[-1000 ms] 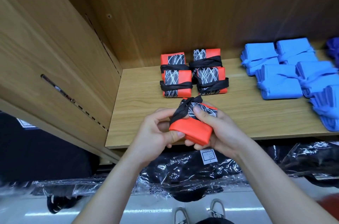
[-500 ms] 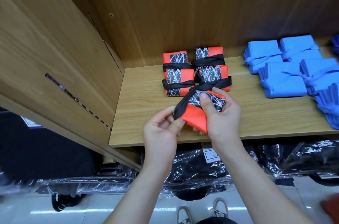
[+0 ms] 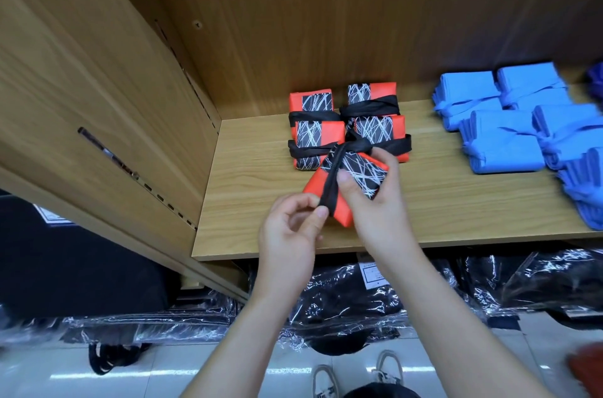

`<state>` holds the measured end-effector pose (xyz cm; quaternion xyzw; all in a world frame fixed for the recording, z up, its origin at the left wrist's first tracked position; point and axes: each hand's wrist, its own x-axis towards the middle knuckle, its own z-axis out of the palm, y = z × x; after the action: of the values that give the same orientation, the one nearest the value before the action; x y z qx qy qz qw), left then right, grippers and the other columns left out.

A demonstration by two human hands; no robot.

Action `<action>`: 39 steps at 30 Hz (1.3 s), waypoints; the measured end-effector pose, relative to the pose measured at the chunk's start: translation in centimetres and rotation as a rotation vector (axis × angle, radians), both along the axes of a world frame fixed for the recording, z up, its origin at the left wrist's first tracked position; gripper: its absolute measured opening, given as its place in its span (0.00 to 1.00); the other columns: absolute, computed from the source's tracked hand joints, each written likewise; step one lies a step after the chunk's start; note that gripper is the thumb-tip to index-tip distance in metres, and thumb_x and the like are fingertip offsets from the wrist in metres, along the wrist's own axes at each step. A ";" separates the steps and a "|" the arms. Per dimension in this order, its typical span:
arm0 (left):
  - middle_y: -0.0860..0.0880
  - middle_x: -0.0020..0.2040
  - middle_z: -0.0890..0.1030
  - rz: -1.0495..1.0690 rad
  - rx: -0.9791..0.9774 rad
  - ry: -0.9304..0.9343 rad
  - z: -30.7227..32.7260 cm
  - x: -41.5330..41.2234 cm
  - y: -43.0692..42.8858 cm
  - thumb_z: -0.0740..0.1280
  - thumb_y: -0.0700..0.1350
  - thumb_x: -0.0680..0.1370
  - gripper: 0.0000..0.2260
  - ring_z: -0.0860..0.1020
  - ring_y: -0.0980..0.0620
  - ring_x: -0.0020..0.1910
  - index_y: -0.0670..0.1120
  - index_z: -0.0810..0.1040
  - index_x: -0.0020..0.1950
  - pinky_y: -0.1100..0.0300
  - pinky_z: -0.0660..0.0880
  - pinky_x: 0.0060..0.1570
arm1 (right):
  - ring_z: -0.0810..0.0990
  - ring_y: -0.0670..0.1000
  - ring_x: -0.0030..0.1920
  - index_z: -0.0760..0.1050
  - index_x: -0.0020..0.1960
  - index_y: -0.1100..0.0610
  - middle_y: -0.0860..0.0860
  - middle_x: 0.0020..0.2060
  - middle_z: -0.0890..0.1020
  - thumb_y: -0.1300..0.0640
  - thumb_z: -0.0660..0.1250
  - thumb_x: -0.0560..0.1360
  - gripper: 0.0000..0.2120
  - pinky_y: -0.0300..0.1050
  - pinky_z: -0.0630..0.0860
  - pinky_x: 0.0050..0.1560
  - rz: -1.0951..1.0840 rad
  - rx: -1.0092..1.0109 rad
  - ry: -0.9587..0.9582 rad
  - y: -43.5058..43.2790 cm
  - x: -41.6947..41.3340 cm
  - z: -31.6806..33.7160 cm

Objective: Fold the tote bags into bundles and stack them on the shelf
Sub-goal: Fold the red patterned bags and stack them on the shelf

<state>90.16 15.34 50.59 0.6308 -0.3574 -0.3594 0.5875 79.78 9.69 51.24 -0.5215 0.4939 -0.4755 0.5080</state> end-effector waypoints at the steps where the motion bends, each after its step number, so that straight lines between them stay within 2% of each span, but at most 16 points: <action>1: 0.49 0.47 0.80 0.000 -0.006 -0.108 -0.2 0.3 0.0 0.71 0.34 0.74 0.12 0.78 0.59 0.39 0.53 0.79 0.43 0.63 0.75 0.42 | 0.78 0.35 0.52 0.65 0.63 0.41 0.39 0.52 0.79 0.57 0.71 0.75 0.23 0.36 0.72 0.58 0.043 0.036 -0.047 0.0 -0.2 0.0; 4: 0.55 0.40 0.78 -0.049 -0.016 -0.394 -0.4 -0.3 0.4 0.73 0.38 0.73 0.12 0.76 0.59 0.39 0.56 0.78 0.41 0.70 0.70 0.42 | 0.81 0.42 0.48 0.69 0.62 0.43 0.44 0.49 0.81 0.65 0.73 0.71 0.27 0.49 0.78 0.56 -0.048 0.029 -0.049 0.0 -0.6 0.0; 6: 0.55 0.36 0.74 -0.124 -0.037 -0.431 -0.6 -1.1 0.8 0.71 0.42 0.72 0.04 0.72 0.58 0.35 0.52 0.79 0.40 0.67 0.69 0.36 | 0.81 0.45 0.42 0.71 0.55 0.43 0.46 0.40 0.80 0.67 0.75 0.68 0.26 0.51 0.79 0.50 -0.115 -0.048 -0.010 0.1 -0.5 0.0; 8: 0.53 0.35 0.74 -0.219 -0.026 -0.373 -0.7 -1.3 0.8 0.68 0.45 0.72 0.03 0.71 0.58 0.34 0.47 0.81 0.42 0.63 0.69 0.35 | 0.79 0.47 0.40 0.71 0.50 0.41 0.45 0.36 0.78 0.65 0.77 0.67 0.24 0.44 0.76 0.47 -0.140 -0.141 0.056 0.3 -0.5 -0.4; 10: 0.51 0.39 0.79 -0.284 0.010 -0.298 -0.6 -0.9 0.7 0.67 0.45 0.73 0.06 0.75 0.55 0.38 0.51 0.83 0.45 0.59 0.74 0.41 | 0.80 0.46 0.42 0.72 0.47 0.41 0.43 0.38 0.80 0.63 0.77 0.67 0.21 0.40 0.74 0.47 -0.126 -0.227 0.132 0.4 -0.5 -0.7; 15: 0.57 0.47 0.82 -0.066 -0.054 -0.188 1.4 1.2 0.3 0.71 0.51 0.70 0.09 0.79 0.58 0.45 0.59 0.80 0.49 0.57 0.77 0.51 | 0.78 0.49 0.46 0.77 0.46 0.56 0.45 0.41 0.78 0.73 0.66 0.60 0.19 0.54 0.76 0.48 -0.081 -0.561 0.334 0.1 -1.8 -0.7; 18: 0.59 0.61 0.76 -0.223 0.088 -0.154 3.2 2.8 -0.7 0.72 0.65 0.66 0.26 0.79 0.56 0.57 0.68 0.69 0.63 0.50 0.77 0.56 | 0.78 0.53 0.47 0.77 0.41 0.60 0.49 0.40 0.80 0.74 0.62 0.54 0.19 0.59 0.74 0.48 -0.023 -0.759 0.437 -0.2 -2.4 -0.4; 19: 0.57 0.63 0.76 -0.313 0.150 -0.118 3.7 3.0 -1.1 0.71 0.66 0.67 0.27 0.78 0.54 0.60 0.70 0.68 0.65 0.49 0.76 0.58 | 0.78 0.54 0.48 0.78 0.40 0.60 0.50 0.40 0.80 0.75 0.62 0.55 0.18 0.58 0.73 0.48 0.005 -0.821 0.460 -0.2 -2.4 -0.2; 22: 0.49 0.60 0.81 -0.407 0.122 0.129 3.9 1.9 -1.9 0.71 0.51 0.75 0.15 0.78 0.46 0.62 0.59 0.79 0.62 0.43 0.74 0.62 | 0.75 0.55 0.54 0.77 0.40 0.60 0.52 0.43 0.80 0.75 0.62 0.60 0.15 0.55 0.70 0.51 0.072 -0.953 0.503 -0.1 -1.7 0.2; 24: 0.47 0.55 0.84 -0.267 0.055 0.236 3.5 1.1 -1.8 0.71 0.42 0.75 0.13 0.81 0.46 0.56 0.55 0.82 0.57 0.44 0.75 0.59 | 0.71 0.54 0.60 0.76 0.45 0.55 0.51 0.53 0.76 0.73 0.64 0.63 0.17 0.55 0.69 0.57 0.136 -0.881 0.532 -0.5 -1.9 0.6; 26: 0.47 0.52 0.85 -0.155 -0.016 0.319 2.8 0.8 -1.7 0.71 0.39 0.73 0.14 0.82 0.48 0.50 0.54 0.83 0.55 0.51 0.77 0.51 | 0.66 0.50 0.66 0.72 0.56 0.47 0.48 0.63 0.66 0.69 0.71 0.65 0.26 0.50 0.66 0.66 0.268 -0.640 0.531 -0.9 -3.0 1.2; 29: 0.50 0.51 0.85 -0.078 -0.157 0.199 2.5 1.0 -1.7 0.70 0.35 0.74 0.15 0.82 0.55 0.49 0.50 0.82 0.56 0.63 0.77 0.47 | 0.78 0.46 0.61 0.66 0.64 0.43 0.46 0.65 0.71 0.58 0.78 0.65 0.34 0.45 0.75 0.61 0.439 0.008 0.036 -0.4 -4.3 2.5; 31: 0.52 0.51 0.85 -0.093 -0.205 0.072 2.3 0.6 -1.7 0.70 0.33 0.75 0.14 0.81 0.58 0.50 0.49 0.81 0.56 0.65 0.75 0.50 | 0.85 0.50 0.49 0.68 0.66 0.48 0.49 0.53 0.82 0.50 0.77 0.66 0.32 0.50 0.82 0.50 0.367 0.302 -0.214 -0.2 -3.7 2.2; 35: 0.53 0.51 0.83 -0.170 -0.230 -0.045 1.3 -0.4 -1.5 0.69 0.44 0.77 0.07 0.79 0.56 0.53 0.52 0.82 0.54 0.61 0.74 0.55 | 0.81 0.40 0.36 0.73 0.57 0.57 0.42 0.32 0.81 0.60 0.67 0.77 0.10 0.42 0.80 0.32 0.156 0.162 -0.157 0.0 -1.5 0.7; 37: 0.54 0.48 0.82 -0.128 -0.220 -0.082 1.1 0.2 -1.6 0.67 0.51 0.77 0.05 0.78 0.55 0.48 0.54 0.81 0.49 0.58 0.74 0.50 | 0.80 0.42 0.35 0.73 0.54 0.54 0.44 0.33 0.80 0.60 0.67 0.78 0.06 0.46 0.81 0.34 0.090 0.053 -0.105 -0.4 -1.6 0.4; 39: 0.56 0.40 0.78 -0.089 -0.218 -0.064 1.1 1.0 -1.9 0.68 0.51 0.76 0.04 0.74 0.57 0.39 0.53 0.76 0.44 0.62 0.72 0.41 | 0.79 0.46 0.39 0.72 0.54 0.51 0.48 0.39 0.81 0.54 0.69 0.77 0.08 0.50 0.79 0.44 0.074 -0.059 0.015 -0.6 -2.0 0.0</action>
<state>91.17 13.48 51.71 0.5579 -0.4406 -0.3239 0.6243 77.76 9.11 51.22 -0.5577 0.4639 -0.4670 0.5056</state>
